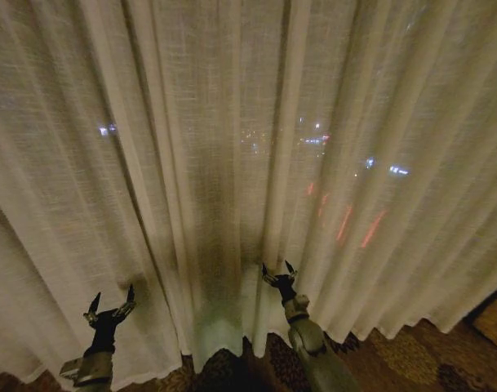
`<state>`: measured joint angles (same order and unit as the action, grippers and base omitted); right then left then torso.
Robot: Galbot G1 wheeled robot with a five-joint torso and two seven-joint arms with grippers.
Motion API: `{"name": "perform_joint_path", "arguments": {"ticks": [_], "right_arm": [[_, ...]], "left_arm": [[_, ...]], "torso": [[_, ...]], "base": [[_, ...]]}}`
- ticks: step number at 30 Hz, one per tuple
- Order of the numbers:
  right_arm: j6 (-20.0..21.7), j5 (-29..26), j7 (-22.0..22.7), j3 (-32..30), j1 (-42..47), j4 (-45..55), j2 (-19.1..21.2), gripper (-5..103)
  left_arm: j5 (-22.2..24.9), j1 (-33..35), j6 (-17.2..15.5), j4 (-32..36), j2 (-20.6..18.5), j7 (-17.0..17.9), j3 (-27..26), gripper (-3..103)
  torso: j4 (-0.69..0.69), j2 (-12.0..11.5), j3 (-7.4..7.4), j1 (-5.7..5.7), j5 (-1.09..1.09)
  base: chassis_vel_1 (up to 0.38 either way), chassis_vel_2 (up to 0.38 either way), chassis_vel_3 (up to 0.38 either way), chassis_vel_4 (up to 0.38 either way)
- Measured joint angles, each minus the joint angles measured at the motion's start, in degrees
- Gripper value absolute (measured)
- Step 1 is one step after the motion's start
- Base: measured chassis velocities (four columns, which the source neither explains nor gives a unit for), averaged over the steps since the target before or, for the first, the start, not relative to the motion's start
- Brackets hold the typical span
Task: Open the curtains by pulling them apart, changing their state from closed to fully open.
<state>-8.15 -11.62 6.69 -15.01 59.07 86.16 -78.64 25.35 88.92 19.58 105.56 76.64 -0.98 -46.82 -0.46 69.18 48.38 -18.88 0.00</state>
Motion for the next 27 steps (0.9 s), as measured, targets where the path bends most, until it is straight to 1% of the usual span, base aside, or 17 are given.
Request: {"name": "perform_joint_path", "arguments": {"ticks": [10, 12, 13, 14, 15, 17, 19, 22, 23, 26, 27], "right_arm": [[-0.4, 0.4, 0.9, 2.2, -8.0, -9.4, -2.0, 100], [-0.8, 1.0, 1.9, 2.3, -10.6, -12.4, -2.5, 100], [-1.3, 1.3, 2.2, 2.3, -11.4, -13.3, -2.7, 103], [-1.3, 1.3, 2.2, 2.3, -11.4, -13.3, -2.7, 103], [-1.8, 1.5, 2.4, 2.3, -12.1, -14.1, -2.9, 100], [-2.7, 1.6, 2.4, 2.3, -12.8, -14.9, -2.9, 90], [-2.9, 1.6, 2.4, 2.3, -12.8, -15.0, -2.9, 90], [-3.2, 1.6, 2.0, 2.3, -12.7, -14.9, -2.8, 74], [-3.2, 1.6, 2.0, 2.3, -12.7, -14.9, -2.8, 74], [-3.2, 1.6, 1.5, 2.4, -11.9, -14.1, -2.5, 57], [-3.2, 1.6, 1.4, 2.4, -11.6, -13.9, -2.4, 57]], "left_arm": [[0.0, 0.0, 0.0, 0.0, 0.0, 0.0, 0.0, 100], [0.0, 0.0, 0.0, 0.0, 0.0, 0.0, 0.0, 100], [0.0, 0.0, 0.0, 0.0, 0.0, 0.0, 0.0, 100], [0.0, 0.0, 0.0, 0.0, 0.0, 0.0, 0.0, 100], [0.0, 0.0, 0.0, 0.0, 0.0, 0.0, 0.0, 100], [0.0, 0.0, 0.0, 0.0, 0.0, 0.0, 0.0, 100], [0.0, 0.0, 0.0, 0.0, 0.0, 0.0, 0.0, 100], [0.0, 0.0, 0.0, 0.0, 0.0, 0.0, 0.0, 100], [0.0, 0.0, 0.0, 0.0, 0.0, 0.0, 0.0, 100], [0.0, 0.0, 0.0, 0.0, 0.0, 0.0, 0.0, 100], [0.0, 0.0, 0.0, 0.0, 0.0, 0.0, 0.0, 100]], "torso": [[0.0, 0.0, 0.0, 0.0, 0.01], [0.0, 0.0, 0.0, 0.0, 0.0], [0.0, 0.0, 0.0, 0.0, 0.0], [0.0, 0.0, 0.0, 0.0, 0.0], [0.0, 0.0, 0.0, 0.0, -0.01], [0.0, 0.0, 0.0, 0.0, -0.01], [0.0, 0.0, 0.0, 0.0, 0.0], [0.0, 0.0, 0.0, 0.0, 0.0], [0.0, 0.0, 0.0, 0.0, 0.0], [0.0, 0.0, -0.01, 0.0, -0.01], [0.0, 0.0, 0.0, 0.0, 0.0]], "base": [[0.0, 0.0, 0.0, 0.0], [0.0, 0.0, 0.0, 0.0], [0.0, 0.0, 0.0, 0.0], [0.0, 0.0, 0.0, 0.0], [0.0, 0.0, 0.0, 0.0], [0.0, 0.0, 0.0, 0.0], [0.0, 0.0, 0.0, 0.0], [0.0, 0.0, 0.0, 0.0], [0.0, 0.0, 0.0, 0.0], [0.0, 0.0, 0.0, 0.0], [0.0, 0.0, 0.0, 0.0]]}}
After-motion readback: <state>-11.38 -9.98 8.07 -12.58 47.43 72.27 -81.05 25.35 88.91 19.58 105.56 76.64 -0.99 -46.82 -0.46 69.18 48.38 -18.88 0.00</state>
